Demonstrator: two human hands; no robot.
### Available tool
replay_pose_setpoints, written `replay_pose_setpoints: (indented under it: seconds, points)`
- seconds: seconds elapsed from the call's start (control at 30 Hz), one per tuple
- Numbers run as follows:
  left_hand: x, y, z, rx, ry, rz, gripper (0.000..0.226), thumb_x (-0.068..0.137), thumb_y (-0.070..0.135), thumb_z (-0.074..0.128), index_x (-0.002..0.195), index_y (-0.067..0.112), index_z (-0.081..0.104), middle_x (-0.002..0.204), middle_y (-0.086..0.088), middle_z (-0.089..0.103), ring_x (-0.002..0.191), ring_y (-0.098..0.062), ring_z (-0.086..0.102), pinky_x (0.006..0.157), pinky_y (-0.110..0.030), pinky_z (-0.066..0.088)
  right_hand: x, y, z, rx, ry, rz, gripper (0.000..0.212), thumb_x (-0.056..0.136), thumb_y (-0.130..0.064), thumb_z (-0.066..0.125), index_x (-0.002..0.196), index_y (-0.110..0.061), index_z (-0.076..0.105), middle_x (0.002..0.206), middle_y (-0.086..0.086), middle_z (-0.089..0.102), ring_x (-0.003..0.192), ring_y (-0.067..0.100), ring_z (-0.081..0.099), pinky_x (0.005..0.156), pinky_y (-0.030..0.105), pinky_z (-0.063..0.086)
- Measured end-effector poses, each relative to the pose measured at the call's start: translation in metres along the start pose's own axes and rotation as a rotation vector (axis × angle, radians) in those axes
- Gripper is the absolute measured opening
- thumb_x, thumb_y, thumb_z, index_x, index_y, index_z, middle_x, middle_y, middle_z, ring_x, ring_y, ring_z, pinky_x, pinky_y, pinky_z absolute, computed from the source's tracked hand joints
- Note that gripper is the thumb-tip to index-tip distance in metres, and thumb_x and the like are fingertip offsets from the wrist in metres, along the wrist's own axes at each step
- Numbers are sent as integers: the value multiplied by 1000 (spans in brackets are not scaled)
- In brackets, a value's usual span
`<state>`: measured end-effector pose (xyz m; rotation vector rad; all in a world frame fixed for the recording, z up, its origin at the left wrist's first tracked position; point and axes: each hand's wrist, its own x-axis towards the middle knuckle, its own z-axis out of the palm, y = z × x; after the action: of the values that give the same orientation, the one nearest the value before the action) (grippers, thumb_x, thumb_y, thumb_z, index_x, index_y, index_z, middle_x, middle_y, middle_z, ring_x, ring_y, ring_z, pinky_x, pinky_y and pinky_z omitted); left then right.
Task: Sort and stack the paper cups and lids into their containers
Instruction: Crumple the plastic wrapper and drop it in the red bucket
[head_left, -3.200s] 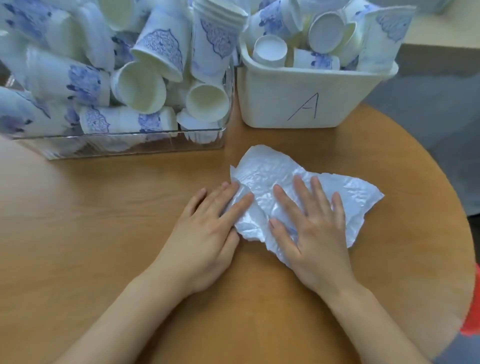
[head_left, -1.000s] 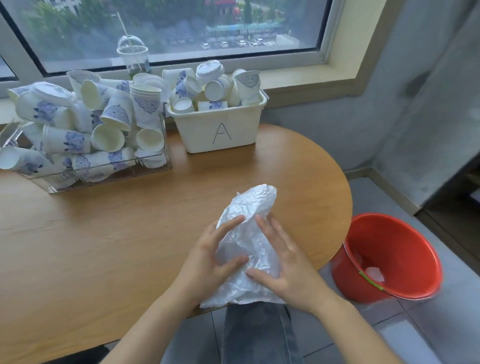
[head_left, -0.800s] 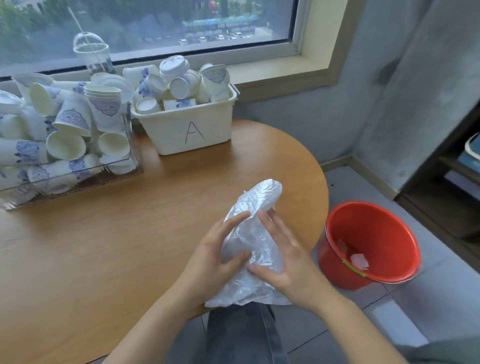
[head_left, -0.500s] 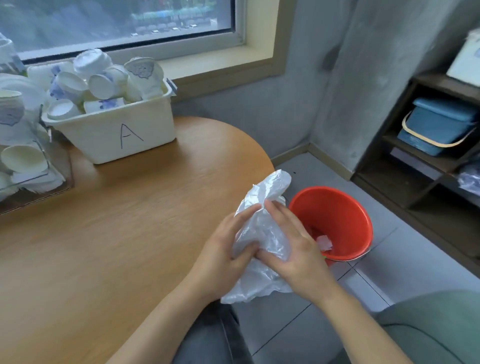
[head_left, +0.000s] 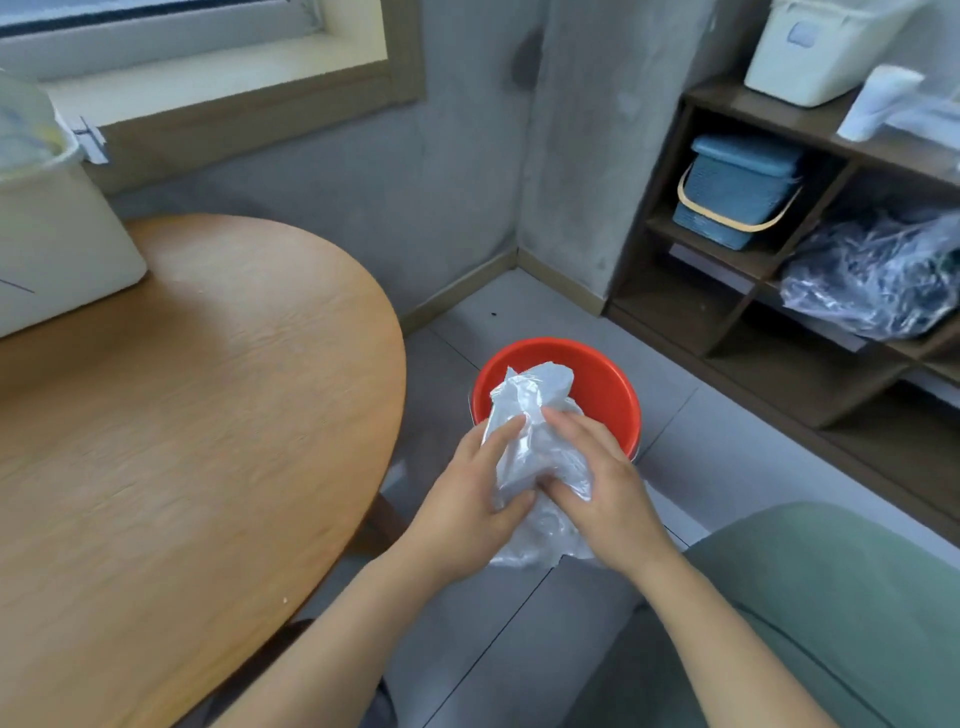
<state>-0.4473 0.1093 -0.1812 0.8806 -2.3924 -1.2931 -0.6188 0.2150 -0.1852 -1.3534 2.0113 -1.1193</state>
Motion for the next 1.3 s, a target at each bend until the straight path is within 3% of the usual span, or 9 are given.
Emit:
replay_pose_setpoints:
  seconds: [0.13, 0.33, 0.4, 0.5, 0.63, 0.77, 0.97, 1.17, 1.3]
  points:
    - [38, -27, 31, 5, -52, -50, 72, 100, 28, 70, 161, 34, 32, 168, 7, 25, 152, -8, 31, 109, -7, 21, 23, 47, -1, -38, -1, 104, 69, 96, -9, 71, 149, -46, 48, 148, -28, 41, 137, -17, 36, 109, 2, 29]
    - [71, -72, 68, 13, -94, -114, 70, 100, 22, 69, 161, 23, 37, 167, -1, 30, 152, -13, 34, 121, -19, 27, 65, 112, -1, -152, 39, 263, 68, 96, -13, 71, 155, -35, 46, 154, -7, 42, 141, 8, 42, 108, 13, 28]
    - [78, -83, 77, 41, -99, -130, 70, 100, 24, 68, 162, 21, 36, 168, -2, 30, 147, -10, 38, 116, -12, 26, 81, 128, 0, -182, 71, 308, 67, 96, -15, 72, 155, -34, 47, 156, -2, 41, 143, 15, 43, 111, 19, 29]
    - [90, -87, 83, 90, -102, -146, 71, 102, 28, 64, 165, 24, 30, 173, -4, 23, 158, -15, 25, 118, -17, 21, 101, 144, 2, -224, 116, 381, 66, 94, -20, 73, 153, -36, 48, 154, 2, 40, 142, 21, 45, 112, 29, 35]
    - [99, -86, 82, 201, -32, -131, 69, 103, 29, 60, 165, 26, 31, 174, -3, 20, 159, -20, 25, 122, -31, 29, 119, 154, 6, -245, 158, 517, 66, 93, -38, 75, 152, -34, 47, 158, 4, 33, 140, 26, 47, 114, 39, 39]
    - [89, -93, 82, 427, -106, -128, 72, 102, 36, 58, 166, 30, 24, 174, -5, 19, 154, -28, 33, 120, -36, 30, 126, 162, 12, -314, 78, 619, 83, 90, -60, 71, 160, -31, 37, 168, 3, 24, 149, 27, 40, 118, 43, 37]
    - [79, -90, 76, 557, -164, -95, 70, 101, 36, 55, 164, 30, 24, 171, -3, 24, 152, -24, 36, 118, -35, 29, 115, 158, 13, -383, -13, 580, 77, 93, -53, 71, 159, -30, 40, 169, 9, 26, 156, 24, 28, 122, 39, 30]
    - [55, -56, 54, 673, -135, -9, 72, 103, 37, 52, 166, 29, 20, 173, -4, 19, 158, -22, 24, 126, -39, 19, 89, 118, 5, -466, -67, 453, 72, 93, -52, 69, 157, -36, 41, 169, 1, 28, 150, 24, 40, 119, 39, 37]
    - [28, -25, 30, 735, -43, 121, 74, 90, 33, 68, 159, 23, 41, 165, -11, 40, 150, -29, 43, 122, -48, 32, 72, 65, -5, -574, -78, 240, 69, 97, -47, 67, 159, -38, 37, 171, -4, 25, 153, 22, 35, 122, 43, 33]
